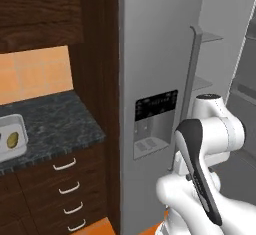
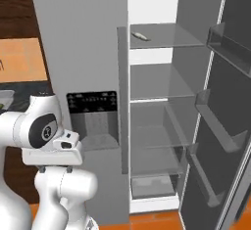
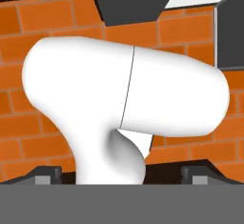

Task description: Place one potato and one fish in each tupperware on the nearby counter, to pack two identical lunches.

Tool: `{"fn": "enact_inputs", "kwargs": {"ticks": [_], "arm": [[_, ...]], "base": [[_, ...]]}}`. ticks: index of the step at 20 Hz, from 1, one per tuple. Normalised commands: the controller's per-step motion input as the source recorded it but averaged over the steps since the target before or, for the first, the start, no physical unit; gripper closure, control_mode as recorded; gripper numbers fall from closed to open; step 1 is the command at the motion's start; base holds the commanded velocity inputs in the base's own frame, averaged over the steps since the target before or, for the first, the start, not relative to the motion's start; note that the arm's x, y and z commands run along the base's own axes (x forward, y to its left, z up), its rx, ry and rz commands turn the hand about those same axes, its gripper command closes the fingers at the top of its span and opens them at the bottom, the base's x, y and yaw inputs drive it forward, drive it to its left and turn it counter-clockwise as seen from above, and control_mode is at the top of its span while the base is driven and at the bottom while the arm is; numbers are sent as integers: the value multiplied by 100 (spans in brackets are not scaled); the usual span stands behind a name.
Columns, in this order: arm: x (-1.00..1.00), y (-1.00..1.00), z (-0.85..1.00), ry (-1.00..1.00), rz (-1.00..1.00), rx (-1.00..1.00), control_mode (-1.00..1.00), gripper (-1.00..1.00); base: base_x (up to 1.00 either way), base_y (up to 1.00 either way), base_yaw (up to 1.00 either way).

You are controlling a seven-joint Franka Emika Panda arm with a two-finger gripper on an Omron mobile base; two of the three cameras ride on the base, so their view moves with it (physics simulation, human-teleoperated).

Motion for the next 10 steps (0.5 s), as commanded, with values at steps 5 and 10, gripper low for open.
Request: {"fn": "enact_inputs", "kwargs": {"ticks": [5, 10], "arm": [[0, 0, 0, 0, 0, 0, 100, -100], [0, 0, 0, 0, 0, 0, 100, -100]], "base": [[28, -41, 14], [20, -50, 1]]}}
